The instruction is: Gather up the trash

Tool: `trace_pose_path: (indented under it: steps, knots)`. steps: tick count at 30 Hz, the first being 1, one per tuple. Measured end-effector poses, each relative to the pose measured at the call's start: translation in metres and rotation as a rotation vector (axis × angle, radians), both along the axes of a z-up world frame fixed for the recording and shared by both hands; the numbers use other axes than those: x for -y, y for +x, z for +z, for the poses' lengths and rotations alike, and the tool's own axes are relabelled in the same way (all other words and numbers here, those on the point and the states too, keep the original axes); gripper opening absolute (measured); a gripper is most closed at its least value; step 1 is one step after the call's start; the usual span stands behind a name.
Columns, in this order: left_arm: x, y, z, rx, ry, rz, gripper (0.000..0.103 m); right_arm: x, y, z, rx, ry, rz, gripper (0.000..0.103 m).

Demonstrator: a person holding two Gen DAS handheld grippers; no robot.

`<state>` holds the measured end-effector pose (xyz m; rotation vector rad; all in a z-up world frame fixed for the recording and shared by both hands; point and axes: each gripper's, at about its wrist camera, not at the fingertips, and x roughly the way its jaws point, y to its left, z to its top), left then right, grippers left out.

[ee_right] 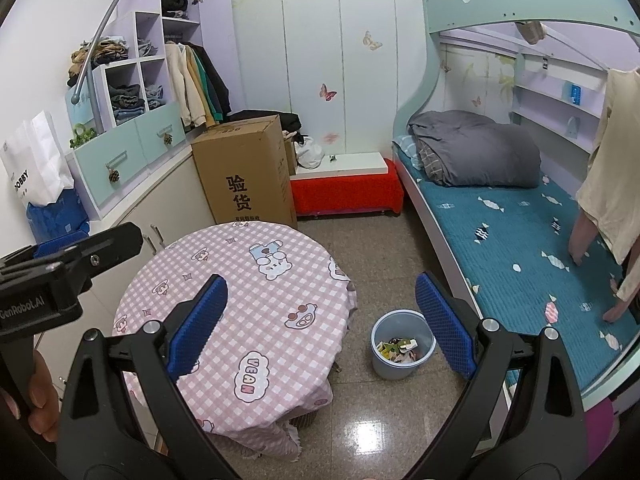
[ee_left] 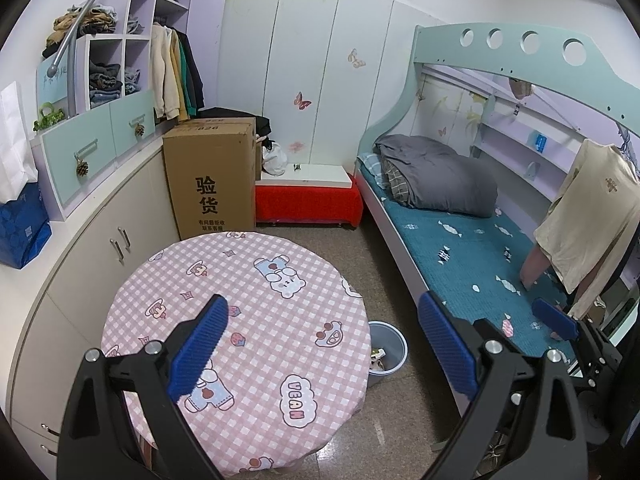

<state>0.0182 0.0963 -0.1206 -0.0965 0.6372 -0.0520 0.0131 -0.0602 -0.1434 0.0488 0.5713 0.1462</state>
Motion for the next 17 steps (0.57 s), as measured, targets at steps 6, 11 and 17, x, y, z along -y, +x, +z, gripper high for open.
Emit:
trace_pose_path:
  steps: [6, 11, 17]
  knots:
    - [-0.007, 0.009, -0.006, -0.013, 0.003, 0.009, 0.094, -0.008, 0.011, -0.003, -0.015, -0.005, 0.013, 0.093]
    - [-0.015, 0.018, -0.016, -0.041, -0.001, 0.026, 0.094, -0.014, 0.023, -0.012, -0.04, -0.015, 0.03, 0.093]
    - [-0.034, 0.034, -0.044, -0.124, 0.006, 0.099, 0.094, -0.031, 0.047, -0.03, -0.089, -0.049, 0.079, 0.093]
